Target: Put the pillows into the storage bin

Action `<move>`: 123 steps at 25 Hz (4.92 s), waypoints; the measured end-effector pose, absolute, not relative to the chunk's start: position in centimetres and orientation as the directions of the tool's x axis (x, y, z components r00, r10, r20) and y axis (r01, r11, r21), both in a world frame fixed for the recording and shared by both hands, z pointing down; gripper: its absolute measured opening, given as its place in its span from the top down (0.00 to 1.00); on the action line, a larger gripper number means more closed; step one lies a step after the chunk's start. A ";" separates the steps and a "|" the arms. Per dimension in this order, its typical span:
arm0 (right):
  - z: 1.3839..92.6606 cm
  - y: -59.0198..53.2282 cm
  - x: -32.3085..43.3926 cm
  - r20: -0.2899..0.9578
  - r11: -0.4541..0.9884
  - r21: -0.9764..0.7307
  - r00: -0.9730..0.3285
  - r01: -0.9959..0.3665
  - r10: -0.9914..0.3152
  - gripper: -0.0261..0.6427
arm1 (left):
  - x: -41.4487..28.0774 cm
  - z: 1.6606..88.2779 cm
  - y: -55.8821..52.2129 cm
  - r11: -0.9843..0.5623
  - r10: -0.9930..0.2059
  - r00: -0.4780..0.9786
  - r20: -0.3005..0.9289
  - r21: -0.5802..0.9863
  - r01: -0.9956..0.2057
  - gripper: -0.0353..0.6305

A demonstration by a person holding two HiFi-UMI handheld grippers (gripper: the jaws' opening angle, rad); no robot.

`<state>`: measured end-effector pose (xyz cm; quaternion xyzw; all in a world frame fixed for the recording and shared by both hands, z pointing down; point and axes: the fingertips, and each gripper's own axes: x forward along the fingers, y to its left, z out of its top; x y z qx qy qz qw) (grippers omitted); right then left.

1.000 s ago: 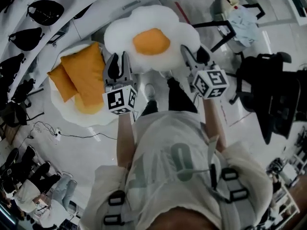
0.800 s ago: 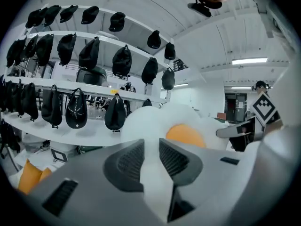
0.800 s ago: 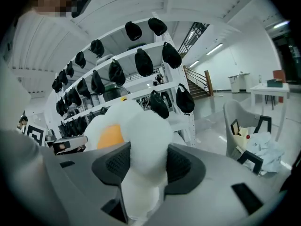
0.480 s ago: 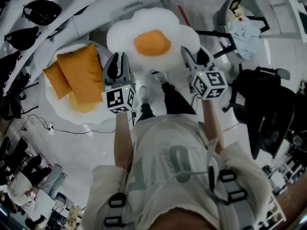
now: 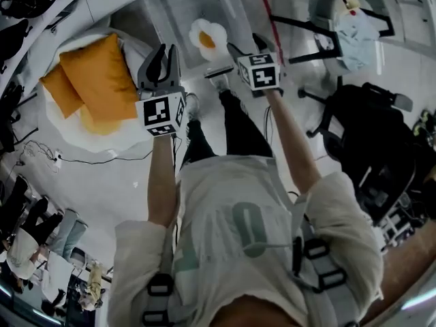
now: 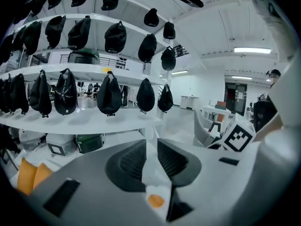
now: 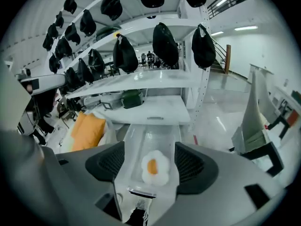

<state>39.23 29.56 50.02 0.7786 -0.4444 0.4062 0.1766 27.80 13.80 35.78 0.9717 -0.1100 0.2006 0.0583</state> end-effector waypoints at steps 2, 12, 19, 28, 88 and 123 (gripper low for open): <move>50.1 29.3 38.5 0.797 -0.522 -0.084 0.257 -0.849 -0.547 0.51 | 27.4 36.9 13.7 -0.964 -0.195 0.886 0.421 0.084 -0.253 0.83; 48.8 27.5 37.6 0.793 -0.459 -0.064 0.234 -0.886 -0.563 0.51 | 27.9 36.2 12.9 -0.958 -0.210 0.892 0.399 0.096 -0.269 0.83; 41.4 23.6 38.7 0.649 -0.411 -0.037 0.291 -0.911 -0.703 0.51 | 25.6 32.2 10.4 -0.928 -0.315 0.894 0.320 0.095 -0.361 0.83; 33.3 7.0 27.5 0.505 0.095 0.010 -0.077 -0.995 -0.860 0.51 | 8.3 32.8 0.4 -0.635 -0.645 0.707 0.291 0.310 -0.707 0.68; 47.2 -12.4 24.6 0.672 0.428 0.373 -0.079 -0.823 -0.736 0.91 | -13.5 62.9 -1.1 -0.147 -0.458 0.251 0.853 0.206 -0.967 0.90; 53.3 34.1 32.0 0.756 -0.965 -0.032 0.625 -0.262 -0.195 0.91 | 51.9 50.9 -3.4 -0.949 -0.075 0.718 0.692 -0.271 0.161 0.91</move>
